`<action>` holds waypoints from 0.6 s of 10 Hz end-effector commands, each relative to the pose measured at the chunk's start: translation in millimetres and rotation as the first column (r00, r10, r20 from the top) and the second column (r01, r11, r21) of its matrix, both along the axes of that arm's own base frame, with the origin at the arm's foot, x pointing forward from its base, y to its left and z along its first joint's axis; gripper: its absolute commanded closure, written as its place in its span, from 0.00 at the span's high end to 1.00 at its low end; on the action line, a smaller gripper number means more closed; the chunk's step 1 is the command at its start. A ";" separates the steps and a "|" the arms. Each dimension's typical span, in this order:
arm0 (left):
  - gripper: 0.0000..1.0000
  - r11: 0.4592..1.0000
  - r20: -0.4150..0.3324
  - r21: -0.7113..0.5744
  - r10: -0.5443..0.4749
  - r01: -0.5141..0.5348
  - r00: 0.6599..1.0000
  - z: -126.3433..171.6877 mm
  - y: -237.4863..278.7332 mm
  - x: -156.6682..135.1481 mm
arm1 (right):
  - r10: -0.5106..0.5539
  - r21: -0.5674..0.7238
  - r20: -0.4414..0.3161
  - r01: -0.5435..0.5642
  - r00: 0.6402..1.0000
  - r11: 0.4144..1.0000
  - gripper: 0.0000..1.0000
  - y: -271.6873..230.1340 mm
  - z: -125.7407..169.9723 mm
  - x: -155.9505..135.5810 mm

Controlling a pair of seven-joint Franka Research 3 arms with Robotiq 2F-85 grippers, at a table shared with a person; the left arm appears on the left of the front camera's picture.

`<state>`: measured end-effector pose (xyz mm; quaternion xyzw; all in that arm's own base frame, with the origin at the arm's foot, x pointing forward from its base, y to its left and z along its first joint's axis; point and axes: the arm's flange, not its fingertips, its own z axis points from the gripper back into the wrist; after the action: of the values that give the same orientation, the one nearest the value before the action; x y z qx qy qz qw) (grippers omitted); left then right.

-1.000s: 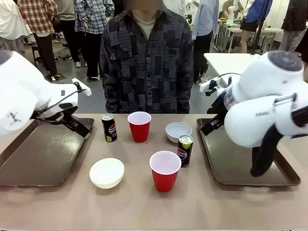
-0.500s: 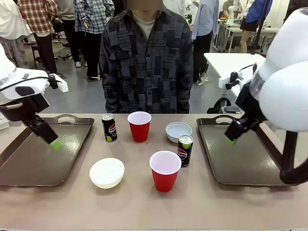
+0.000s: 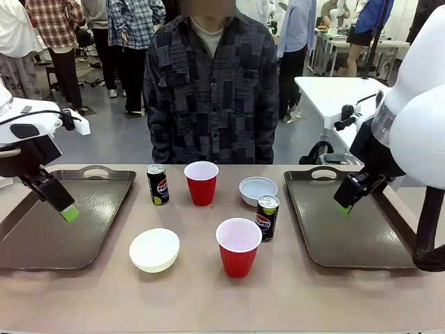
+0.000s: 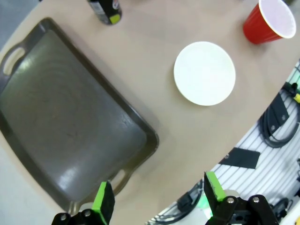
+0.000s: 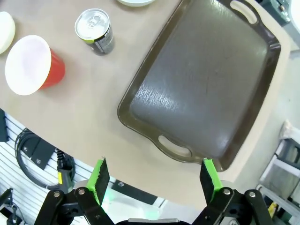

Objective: Prepare tableware on both trays.
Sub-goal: Pick up a Picnic Bowl from the table and place it on a Handle tray.

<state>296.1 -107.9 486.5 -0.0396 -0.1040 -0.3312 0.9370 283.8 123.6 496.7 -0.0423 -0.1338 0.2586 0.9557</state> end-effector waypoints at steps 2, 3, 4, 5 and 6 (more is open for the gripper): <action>1.00 0.989 -0.071 -0.150 0.002 -0.012 0.997 1.0 11.9 6.4 | -0.039 0.171 -0.128 0.061 0.991 0.983 1.00 -20.1 4.0 13.1; 1.00 0.951 -0.126 -0.311 -0.032 -0.009 0.992 8.1 32.0 10.3 | -0.074 0.331 -0.246 0.155 0.966 0.931 1.00 -51.7 8.4 22.2; 1.00 0.892 -0.171 -0.449 -0.033 -0.047 0.985 16.3 55.4 10.4 | -0.092 0.479 -0.328 0.250 0.940 0.841 1.00 -85.1 11.9 23.0; 1.00 0.815 -0.215 -0.567 -0.006 -0.120 0.977 19.5 83.6 12.2 | -0.097 0.595 -0.391 0.332 0.915 0.732 1.00 -122.7 14.4 21.5; 1.00 0.745 -0.251 -0.642 0.020 -0.182 0.968 23.1 115.7 14.5 | -0.108 0.661 -0.420 0.385 0.901 0.644 1.00 -159.7 16.1 17.6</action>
<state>306.9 -17.5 504.5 -0.3460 -0.1111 -0.2590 0.8949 300.0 -9.2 504.9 0.2789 -0.0553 0.1248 0.9506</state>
